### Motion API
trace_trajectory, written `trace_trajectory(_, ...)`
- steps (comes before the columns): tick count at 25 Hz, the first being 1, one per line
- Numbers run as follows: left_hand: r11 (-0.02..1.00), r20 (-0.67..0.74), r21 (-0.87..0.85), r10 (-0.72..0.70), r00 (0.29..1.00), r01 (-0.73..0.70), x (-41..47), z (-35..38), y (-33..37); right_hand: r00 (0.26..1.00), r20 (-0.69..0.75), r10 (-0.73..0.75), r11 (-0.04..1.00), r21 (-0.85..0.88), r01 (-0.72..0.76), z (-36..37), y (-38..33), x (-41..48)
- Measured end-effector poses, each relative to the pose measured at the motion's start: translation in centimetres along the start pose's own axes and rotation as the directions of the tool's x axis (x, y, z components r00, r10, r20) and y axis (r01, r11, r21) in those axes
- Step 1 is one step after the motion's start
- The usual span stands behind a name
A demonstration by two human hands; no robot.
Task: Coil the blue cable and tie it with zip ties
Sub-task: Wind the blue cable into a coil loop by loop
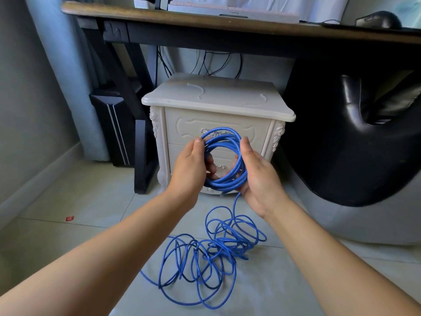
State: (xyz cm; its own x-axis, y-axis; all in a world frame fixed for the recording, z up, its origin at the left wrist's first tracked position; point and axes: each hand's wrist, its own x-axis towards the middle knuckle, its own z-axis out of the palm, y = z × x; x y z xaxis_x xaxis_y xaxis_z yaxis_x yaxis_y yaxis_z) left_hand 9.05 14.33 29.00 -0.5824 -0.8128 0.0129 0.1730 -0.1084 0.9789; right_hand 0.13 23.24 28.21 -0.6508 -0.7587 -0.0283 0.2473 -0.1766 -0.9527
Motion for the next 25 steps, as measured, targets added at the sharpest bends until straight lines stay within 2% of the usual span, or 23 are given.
trace_trajectory(5, 0.998, 0.211, -0.007, -0.067, 0.975, 0.07, 0.0, -1.0, 0.9, 0.999, -0.043, -0.008, 0.988, -0.153, 0.001, -1.1, 0.2, 0.2)
trace_trajectory(7, 0.993, 0.309, 0.078, -0.107, 0.945, 0.087, 0.6, -1.9, 1.3, 0.994, -0.061, -0.087, 0.947, -0.314, 0.063, -1.8, 0.3, 0.3)
trace_trajectory(9, 0.977, 0.395, 0.212, -0.089, 0.914, 0.004, 1.1, -2.6, 1.9, 0.981, -0.026, -0.191, 0.824, -0.548, 0.146, -2.2, -0.4, 0.3)
trace_trajectory(11, 0.952, 0.452, 0.293, -0.058, 0.89, -0.087, 1.1, -2.4, 2.0, 0.97, 0.053, -0.239, 0.68, -0.703, 0.206, -2.0, -1.1, 0.1)
trace_trajectory(13, 0.872, 0.487, 0.433, -0.014, 0.873, -0.227, 0.5, -1.5, 1.8, 0.963, 0.128, -0.238, 0.59, -0.768, 0.248, -1.3, -1.2, -0.1)
trace_trajectory(16, 0.62, 0.47, 0.655, 0.112, 0.875, -0.431, 0.7, -0.7, 1.0, 0.96, 0.133, -0.245, 0.527, -0.813, 0.247, -0.7, -0.8, -0.4)
trace_trajectory(18, 0.568, 0.442, 0.675, 0.2, 0.874, -0.471, 1.2, -1.0, 1.1, 0.959, 0.103, -0.265, 0.549, -0.801, 0.238, -0.6, -1.0, -0.3)
trace_trajectory(19, 0.585, 0.416, 0.662, 0.232, 0.879, -0.468, 1.4, -1.2, 1.2, 0.965, 0.084, -0.248, 0.617, -0.755, 0.224, -0.7, -1.4, -0.2)
trace_trajectory(21, 0.702, 0.319, 0.585, 0.263, 0.911, -0.407, 1.7, -1.4, 1.4, 0.991, 0.095, -0.1, 0.817, -0.561, 0.136, -1.2, -2.1, 0.1)
trace_trajectory(22, 0.774, 0.26, 0.516, 0.267, 0.928, -0.368, 1.8, -1.5, 1.4, 0.991, 0.136, 0.005, 0.879, -0.474, 0.061, -1.5, -2.4, 0.1)
trace_trajectory(23, 0.83, 0.204, 0.451, 0.263, 0.943, -0.329, 1.9, -1.6, 1.3, 0.977, 0.187, 0.103, 0.899, -0.437, -0.012, -1.8, -2.3, 0.0)
trace_trajectory(25, 0.9, 0.096, 0.331, 0.265, 0.959, -0.282, 2.1, -1.6, 1.1, 0.928, 0.267, 0.261, 0.868, -0.485, -0.105, -1.7, -1.6, -0.3)
